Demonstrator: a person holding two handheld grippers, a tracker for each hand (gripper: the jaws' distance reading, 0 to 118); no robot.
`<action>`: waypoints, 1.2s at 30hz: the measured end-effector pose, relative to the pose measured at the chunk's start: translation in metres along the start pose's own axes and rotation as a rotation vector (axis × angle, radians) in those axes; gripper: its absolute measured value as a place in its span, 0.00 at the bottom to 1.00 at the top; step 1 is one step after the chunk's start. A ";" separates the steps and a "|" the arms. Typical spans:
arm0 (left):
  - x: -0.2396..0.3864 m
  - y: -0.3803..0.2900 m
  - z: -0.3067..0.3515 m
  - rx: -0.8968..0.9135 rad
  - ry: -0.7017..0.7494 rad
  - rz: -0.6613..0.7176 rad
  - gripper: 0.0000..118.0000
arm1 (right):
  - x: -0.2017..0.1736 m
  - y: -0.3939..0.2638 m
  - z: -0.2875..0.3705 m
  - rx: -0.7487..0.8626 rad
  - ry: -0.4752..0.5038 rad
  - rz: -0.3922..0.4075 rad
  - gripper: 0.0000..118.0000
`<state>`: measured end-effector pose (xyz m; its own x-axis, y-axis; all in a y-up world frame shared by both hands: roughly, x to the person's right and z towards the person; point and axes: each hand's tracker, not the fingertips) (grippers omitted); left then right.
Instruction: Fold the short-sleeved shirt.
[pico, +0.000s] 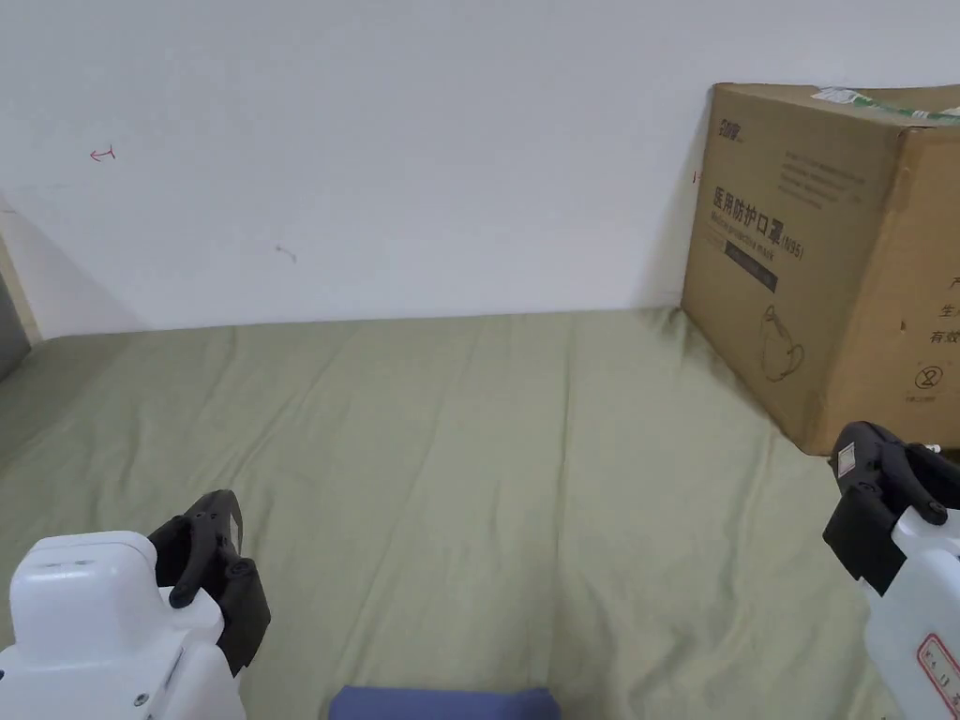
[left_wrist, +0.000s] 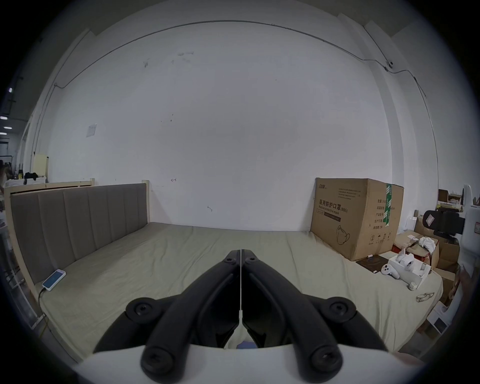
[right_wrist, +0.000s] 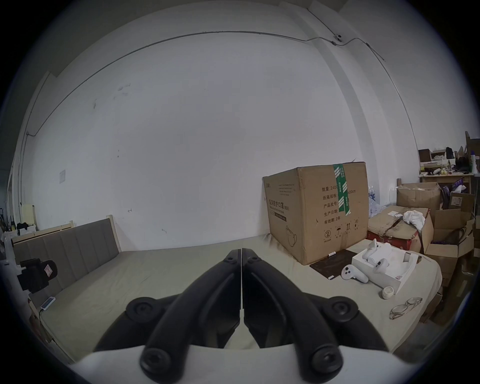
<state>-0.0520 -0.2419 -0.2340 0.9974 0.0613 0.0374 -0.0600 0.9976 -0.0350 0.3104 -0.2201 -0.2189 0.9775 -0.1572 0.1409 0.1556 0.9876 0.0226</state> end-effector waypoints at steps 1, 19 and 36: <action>0.000 -0.001 0.000 -0.003 0.001 0.004 0.00 | 0.000 0.000 -0.001 -0.002 -0.001 -0.001 0.00; -0.093 -0.066 -0.036 -0.531 -0.172 0.286 0.00 | -0.073 -0.228 -0.108 -1.254 0.387 0.174 0.00; -0.099 -0.260 -0.163 -1.062 -0.826 0.912 1.00 | -0.067 -0.231 -0.110 -1.256 0.391 0.108 0.00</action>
<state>-0.1284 -0.5130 -0.3909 0.3352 0.9364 0.1036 -0.1846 0.1731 -0.9675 0.2251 -0.4373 -0.3426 0.9367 -0.2772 -0.2137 -0.1063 0.3566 -0.9282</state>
